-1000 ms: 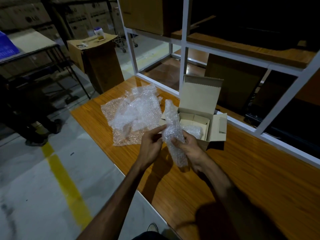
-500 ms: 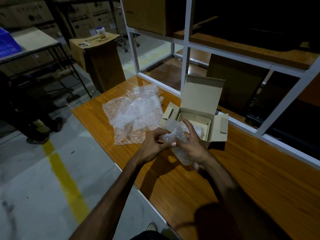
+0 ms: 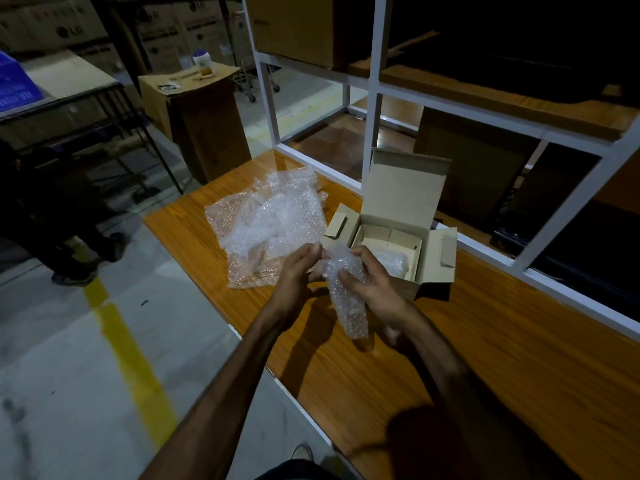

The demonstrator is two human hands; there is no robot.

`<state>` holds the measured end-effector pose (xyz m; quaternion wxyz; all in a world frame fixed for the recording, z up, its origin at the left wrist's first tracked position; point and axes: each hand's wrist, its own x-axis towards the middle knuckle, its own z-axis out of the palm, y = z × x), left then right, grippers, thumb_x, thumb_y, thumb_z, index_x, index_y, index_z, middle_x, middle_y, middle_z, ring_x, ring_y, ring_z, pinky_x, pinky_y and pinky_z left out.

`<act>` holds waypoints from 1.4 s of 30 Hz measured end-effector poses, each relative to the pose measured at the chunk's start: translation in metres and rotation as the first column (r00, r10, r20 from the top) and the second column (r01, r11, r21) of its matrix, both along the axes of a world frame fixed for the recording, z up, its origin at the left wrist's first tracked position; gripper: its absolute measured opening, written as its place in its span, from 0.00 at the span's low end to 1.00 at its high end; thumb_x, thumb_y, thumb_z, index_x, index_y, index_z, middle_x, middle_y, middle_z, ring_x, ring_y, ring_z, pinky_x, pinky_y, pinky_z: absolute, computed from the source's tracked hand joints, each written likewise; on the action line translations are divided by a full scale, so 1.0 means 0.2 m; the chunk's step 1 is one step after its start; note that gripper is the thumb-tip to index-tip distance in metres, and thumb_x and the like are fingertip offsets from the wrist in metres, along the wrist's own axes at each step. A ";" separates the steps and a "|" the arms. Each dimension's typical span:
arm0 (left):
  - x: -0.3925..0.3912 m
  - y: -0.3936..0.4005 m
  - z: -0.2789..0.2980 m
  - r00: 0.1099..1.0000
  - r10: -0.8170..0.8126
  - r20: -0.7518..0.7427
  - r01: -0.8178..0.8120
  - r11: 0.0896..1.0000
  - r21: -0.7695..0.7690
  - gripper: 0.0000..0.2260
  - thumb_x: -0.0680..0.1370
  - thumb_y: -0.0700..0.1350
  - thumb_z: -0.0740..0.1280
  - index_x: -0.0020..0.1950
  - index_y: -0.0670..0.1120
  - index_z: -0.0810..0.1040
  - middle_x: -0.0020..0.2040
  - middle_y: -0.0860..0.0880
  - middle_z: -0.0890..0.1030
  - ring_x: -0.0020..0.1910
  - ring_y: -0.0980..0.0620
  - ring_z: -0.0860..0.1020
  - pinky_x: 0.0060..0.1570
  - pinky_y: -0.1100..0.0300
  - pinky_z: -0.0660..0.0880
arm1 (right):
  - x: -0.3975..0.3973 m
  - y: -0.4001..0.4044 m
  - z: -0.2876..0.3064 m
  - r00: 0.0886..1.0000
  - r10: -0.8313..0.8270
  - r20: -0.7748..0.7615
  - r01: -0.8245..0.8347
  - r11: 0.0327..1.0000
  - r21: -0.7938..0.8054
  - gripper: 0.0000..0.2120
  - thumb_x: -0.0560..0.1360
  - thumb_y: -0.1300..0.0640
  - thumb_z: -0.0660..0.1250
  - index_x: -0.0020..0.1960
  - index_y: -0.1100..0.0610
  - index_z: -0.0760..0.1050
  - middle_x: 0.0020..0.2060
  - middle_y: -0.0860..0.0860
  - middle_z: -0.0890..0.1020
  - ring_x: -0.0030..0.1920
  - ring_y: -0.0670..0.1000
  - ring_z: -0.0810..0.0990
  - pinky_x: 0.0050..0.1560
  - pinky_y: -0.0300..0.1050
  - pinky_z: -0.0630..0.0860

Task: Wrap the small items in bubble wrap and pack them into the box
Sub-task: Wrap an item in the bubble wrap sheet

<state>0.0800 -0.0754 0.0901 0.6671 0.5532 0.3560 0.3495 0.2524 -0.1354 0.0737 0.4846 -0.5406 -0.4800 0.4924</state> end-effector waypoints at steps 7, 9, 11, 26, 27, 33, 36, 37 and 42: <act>0.02 0.06 0.04 0.986 -0.048 -0.160 0.013 0.977 -0.213 0.19 0.78 0.49 0.76 0.65 0.44 0.77 0.62 0.40 0.82 0.59 0.39 0.83 0.57 0.42 0.83 | -0.01 -0.02 0.01 0.976 0.066 0.209 -0.078 0.996 0.050 0.20 0.78 0.41 0.72 0.67 0.37 0.69 0.64 0.45 0.79 0.61 0.46 0.82 0.57 0.47 0.83; 0.00 0.07 0.05 0.992 -0.032 -0.124 -0.003 0.963 -0.268 0.15 0.79 0.44 0.74 0.63 0.41 0.79 0.62 0.38 0.82 0.58 0.39 0.83 0.58 0.42 0.82 | 0.00 -0.02 0.01 0.972 0.054 0.227 -0.074 0.994 0.079 0.21 0.80 0.47 0.73 0.67 0.40 0.67 0.64 0.45 0.77 0.58 0.42 0.82 0.49 0.41 0.84; -0.02 0.08 0.04 0.993 -0.009 -0.114 -0.028 0.946 -0.324 0.14 0.79 0.39 0.73 0.63 0.40 0.79 0.60 0.37 0.83 0.56 0.39 0.82 0.60 0.40 0.80 | 0.00 -0.02 0.01 0.971 0.051 0.235 -0.074 0.993 0.089 0.27 0.79 0.50 0.75 0.70 0.41 0.63 0.66 0.45 0.73 0.58 0.38 0.80 0.47 0.35 0.82; 0.02 0.09 0.08 0.911 -0.039 -0.410 -0.082 0.959 -0.272 0.04 0.78 0.34 0.71 0.47 0.41 0.78 0.52 0.40 0.82 0.53 0.42 0.82 0.56 0.44 0.84 | -0.04 -0.04 -0.02 0.905 0.100 0.413 -0.155 0.982 0.104 0.35 0.77 0.41 0.74 0.78 0.32 0.61 0.75 0.37 0.65 0.73 0.45 0.68 0.69 0.49 0.75; 0.03 0.08 0.08 0.919 -0.015 -0.393 -0.099 0.958 -0.270 0.03 0.77 0.35 0.72 0.49 0.40 0.79 0.54 0.39 0.83 0.55 0.41 0.83 0.57 0.43 0.84 | -0.04 -0.04 -0.02 0.912 0.080 0.402 -0.133 0.986 0.105 0.34 0.77 0.42 0.75 0.78 0.34 0.63 0.73 0.37 0.66 0.71 0.44 0.70 0.66 0.46 0.76; 0.00 -0.04 -0.02 0.986 0.161 0.049 -0.133 0.923 -0.360 0.16 0.80 0.52 0.70 0.61 0.42 0.82 0.52 0.44 0.86 0.53 0.44 0.82 0.46 0.51 0.79 | -0.02 0.01 0.01 0.954 -0.076 0.289 0.036 0.989 0.141 0.23 0.73 0.45 0.80 0.64 0.40 0.74 0.63 0.41 0.77 0.60 0.46 0.81 0.51 0.47 0.86; -0.02 -0.10 -0.09 0.982 0.120 0.145 -0.073 0.952 -0.296 0.20 0.79 0.53 0.68 0.67 0.43 0.80 0.62 0.42 0.84 0.61 0.43 0.82 0.58 0.45 0.79 | 0.01 0.01 0.02 0.976 -0.148 0.162 0.127 0.982 0.138 0.20 0.72 0.45 0.80 0.60 0.45 0.76 0.59 0.41 0.80 0.55 0.47 0.85 0.45 0.47 0.87; -0.03 -0.12 -0.10 0.987 0.075 0.142 -0.039 0.970 -0.240 0.21 0.79 0.50 0.69 0.69 0.44 0.78 0.65 0.43 0.82 0.63 0.43 0.81 0.60 0.44 0.79 | 0.02 0.01 0.02 0.969 -0.181 0.167 0.156 0.976 0.152 0.21 0.72 0.43 0.80 0.60 0.47 0.77 0.59 0.42 0.80 0.55 0.47 0.85 0.46 0.47 0.87; -0.01 -0.17 -0.09 0.997 -0.011 -0.080 0.008 0.999 -0.038 0.36 0.73 0.35 0.79 0.77 0.53 0.72 0.68 0.47 0.79 0.61 0.52 0.83 0.55 0.49 0.84 | 0.05 0.05 0.04 0.935 -0.345 0.079 0.336 0.936 0.104 0.17 0.74 0.47 0.80 0.56 0.55 0.82 0.50 0.48 0.86 0.48 0.46 0.87 0.42 0.44 0.85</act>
